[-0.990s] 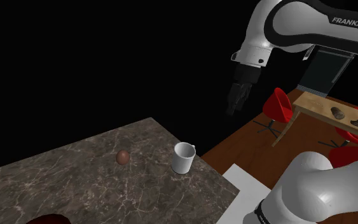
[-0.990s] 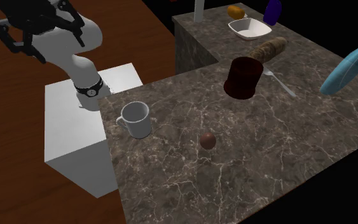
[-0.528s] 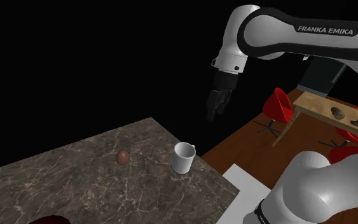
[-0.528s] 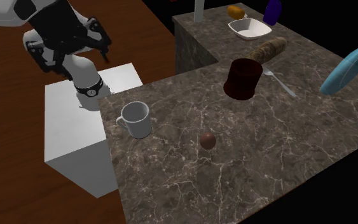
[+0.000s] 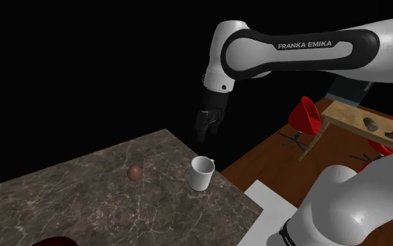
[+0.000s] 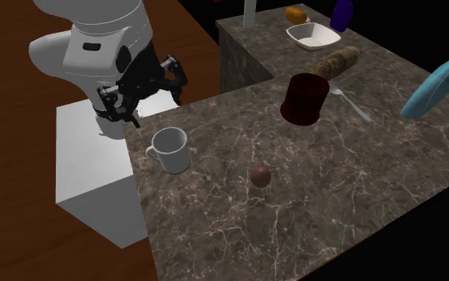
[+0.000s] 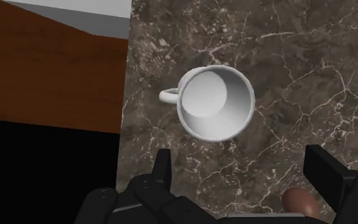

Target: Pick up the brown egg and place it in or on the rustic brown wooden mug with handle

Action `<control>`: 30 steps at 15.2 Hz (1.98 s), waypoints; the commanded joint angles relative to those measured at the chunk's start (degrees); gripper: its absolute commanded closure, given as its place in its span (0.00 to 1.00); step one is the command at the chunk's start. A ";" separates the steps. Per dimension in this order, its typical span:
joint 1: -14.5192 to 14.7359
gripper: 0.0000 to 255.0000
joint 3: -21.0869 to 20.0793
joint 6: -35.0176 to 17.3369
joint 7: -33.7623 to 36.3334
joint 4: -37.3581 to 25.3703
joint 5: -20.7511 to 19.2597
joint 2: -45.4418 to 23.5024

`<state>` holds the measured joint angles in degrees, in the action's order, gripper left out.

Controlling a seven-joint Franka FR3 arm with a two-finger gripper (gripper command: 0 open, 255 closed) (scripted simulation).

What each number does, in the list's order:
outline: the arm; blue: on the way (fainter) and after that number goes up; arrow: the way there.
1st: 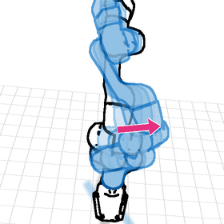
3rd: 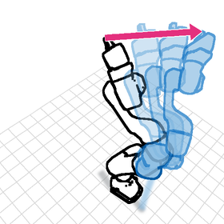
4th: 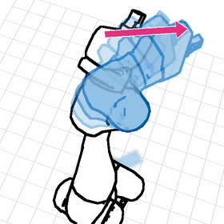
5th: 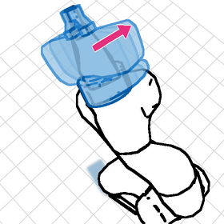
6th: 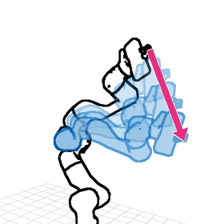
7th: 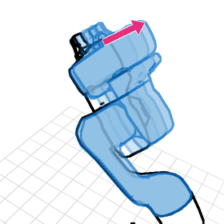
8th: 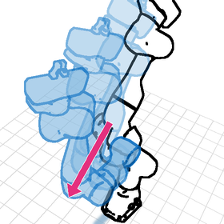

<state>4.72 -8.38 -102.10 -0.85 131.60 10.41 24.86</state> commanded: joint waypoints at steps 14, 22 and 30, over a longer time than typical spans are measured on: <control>4.91 0.00 -9.02 -13.60 10.26 -17.72 -6.60 -31.13; 8.33 0.00 -9.70 -15.95 14.15 -27.02 -11.52 -43.49; 8.63 0.00 -9.52 -19.77 14.52 -24.80 -12.07 -45.15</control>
<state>13.34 -17.90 -121.76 13.66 106.72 -1.65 -20.27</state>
